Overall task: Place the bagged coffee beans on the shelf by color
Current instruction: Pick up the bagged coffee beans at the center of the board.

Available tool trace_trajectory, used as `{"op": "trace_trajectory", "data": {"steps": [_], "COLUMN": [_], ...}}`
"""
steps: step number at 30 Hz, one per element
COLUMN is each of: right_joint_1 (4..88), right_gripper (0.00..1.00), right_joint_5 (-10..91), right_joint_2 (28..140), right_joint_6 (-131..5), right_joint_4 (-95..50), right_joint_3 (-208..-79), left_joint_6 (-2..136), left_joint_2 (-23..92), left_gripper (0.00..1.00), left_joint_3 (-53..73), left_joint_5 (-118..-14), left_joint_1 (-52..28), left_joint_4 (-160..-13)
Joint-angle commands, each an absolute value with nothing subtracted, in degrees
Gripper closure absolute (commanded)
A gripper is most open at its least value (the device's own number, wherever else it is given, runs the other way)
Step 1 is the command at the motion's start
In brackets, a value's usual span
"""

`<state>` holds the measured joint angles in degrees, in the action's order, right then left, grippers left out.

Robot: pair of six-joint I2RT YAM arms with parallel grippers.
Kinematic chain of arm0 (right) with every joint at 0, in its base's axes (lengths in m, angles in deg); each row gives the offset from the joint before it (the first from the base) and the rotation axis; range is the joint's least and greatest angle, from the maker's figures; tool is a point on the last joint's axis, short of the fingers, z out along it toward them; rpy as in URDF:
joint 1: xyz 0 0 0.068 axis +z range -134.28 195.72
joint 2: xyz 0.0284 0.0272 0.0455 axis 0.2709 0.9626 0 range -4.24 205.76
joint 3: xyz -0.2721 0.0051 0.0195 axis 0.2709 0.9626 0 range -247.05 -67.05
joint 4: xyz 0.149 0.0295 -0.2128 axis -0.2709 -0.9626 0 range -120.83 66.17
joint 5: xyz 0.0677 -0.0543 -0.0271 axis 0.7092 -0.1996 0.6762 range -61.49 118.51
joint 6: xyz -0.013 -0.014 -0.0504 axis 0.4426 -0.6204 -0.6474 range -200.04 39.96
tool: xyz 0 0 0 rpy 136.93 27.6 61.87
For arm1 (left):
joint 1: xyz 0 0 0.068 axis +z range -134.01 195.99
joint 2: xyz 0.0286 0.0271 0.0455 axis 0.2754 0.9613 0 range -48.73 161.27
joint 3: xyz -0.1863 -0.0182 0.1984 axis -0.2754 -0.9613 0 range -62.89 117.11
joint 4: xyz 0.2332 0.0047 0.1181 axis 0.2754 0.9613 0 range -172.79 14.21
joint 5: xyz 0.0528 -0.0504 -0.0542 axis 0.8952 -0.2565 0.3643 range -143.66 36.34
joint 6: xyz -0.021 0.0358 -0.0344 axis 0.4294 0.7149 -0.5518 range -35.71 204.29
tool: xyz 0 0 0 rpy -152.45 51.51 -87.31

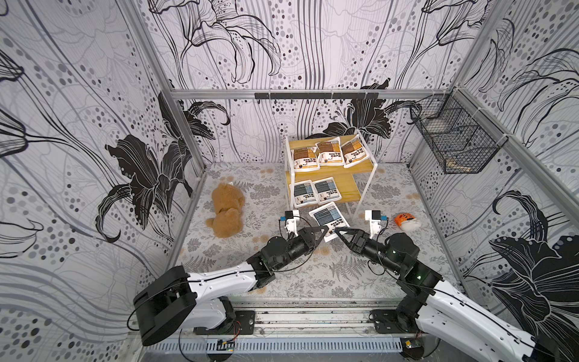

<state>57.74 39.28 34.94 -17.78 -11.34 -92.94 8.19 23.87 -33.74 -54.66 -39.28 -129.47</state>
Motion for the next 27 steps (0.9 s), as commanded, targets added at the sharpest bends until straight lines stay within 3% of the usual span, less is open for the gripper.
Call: {"op": "trace_trajectory", "data": {"steps": [1, 17, 27], "right_joint_1": [57.7, 57.6, 57.6], "right_gripper": [0.54, 0.83, 0.99], "right_joint_5": [38.1, 36.6, 35.3], "right_joint_2": [35.4, 35.6, 34.4], "right_joint_6": [-17.3, -18.0, -19.0], "right_joint_4": [-8.7, -9.7, -13.3], "right_joint_3": [-92.6, -93.7, -94.6], "left_joint_6": [8.4, 8.0, 9.0], "left_joint_2": [24.0, 27.6, 26.7], "left_gripper": [0.89, 0.86, 0.75], "left_joint_3": [-32.3, -30.6, -30.0], "left_joint_5": [-54.5, -56.1, -56.0], "left_joint_1": [-39.7, -40.1, -40.1], "left_joint_4": [-132.2, -133.4, -130.4]}}
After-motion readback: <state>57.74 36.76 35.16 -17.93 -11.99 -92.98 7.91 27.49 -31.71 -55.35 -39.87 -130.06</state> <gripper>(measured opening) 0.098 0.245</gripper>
